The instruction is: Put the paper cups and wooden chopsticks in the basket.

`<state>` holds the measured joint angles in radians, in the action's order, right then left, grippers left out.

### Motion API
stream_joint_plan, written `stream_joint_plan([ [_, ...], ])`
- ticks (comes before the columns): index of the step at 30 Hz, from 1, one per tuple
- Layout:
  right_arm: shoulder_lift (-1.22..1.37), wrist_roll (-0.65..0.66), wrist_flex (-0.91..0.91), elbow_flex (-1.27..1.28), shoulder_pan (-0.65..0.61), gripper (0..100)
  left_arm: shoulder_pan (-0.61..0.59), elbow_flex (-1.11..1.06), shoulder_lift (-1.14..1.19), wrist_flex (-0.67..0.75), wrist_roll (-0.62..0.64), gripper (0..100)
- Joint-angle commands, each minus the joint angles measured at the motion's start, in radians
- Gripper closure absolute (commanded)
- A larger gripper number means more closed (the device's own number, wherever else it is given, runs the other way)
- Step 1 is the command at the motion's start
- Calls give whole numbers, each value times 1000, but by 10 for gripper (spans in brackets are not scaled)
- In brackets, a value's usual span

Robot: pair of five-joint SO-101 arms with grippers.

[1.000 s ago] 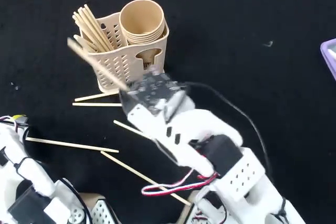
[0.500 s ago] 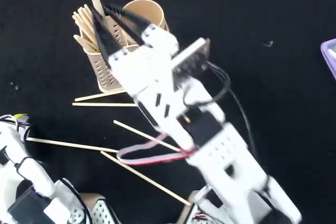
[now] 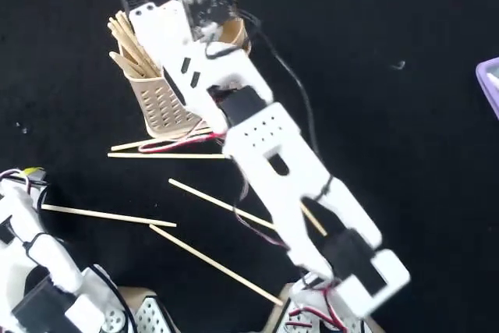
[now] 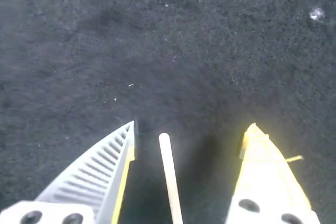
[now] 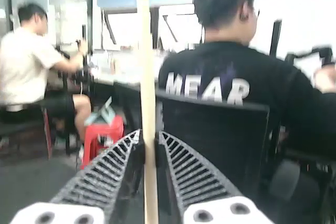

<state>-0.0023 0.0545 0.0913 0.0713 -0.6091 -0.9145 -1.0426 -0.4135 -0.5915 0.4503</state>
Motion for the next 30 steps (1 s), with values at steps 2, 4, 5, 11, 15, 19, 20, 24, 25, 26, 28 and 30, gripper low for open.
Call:
stream_joint_plan([
  [2,54,-8,21,-67,20,986,15,21,-34,12,3,679],
  [4,73,-9,-12,-67,20,976,15,21,-34,12,3,679],
  [5,79,-9,-51,-70,20,953,15,21,-34,12,3,679],
  [11,42,-9,-331,-159,21,792,16,21,-34,12,3,679],
  [15,-73,-9,-531,-191,21,819,16,21,-34,12,3,679],
  [19,-236,-6,-786,-166,23,842,16,21,-34,12,3,679],
  [20,-282,-3,-856,-148,23,847,16,21,-34,12,3,679],
  [24,-452,-2,-1076,-21,23,845,16,21,-34,12,3,679],
  [25,-489,0,-1105,25,31,845,16,21,-34,12,3,679],
  [26,-527,0,-1134,81,52,846,16,21,-34,12,3,679],
  [28,-602,-6,-1172,200,92,846,18,21,-34,12,3,679],
  [30,-673,-6,-1174,348,141,846,18,25,-34,12,3,679],
])
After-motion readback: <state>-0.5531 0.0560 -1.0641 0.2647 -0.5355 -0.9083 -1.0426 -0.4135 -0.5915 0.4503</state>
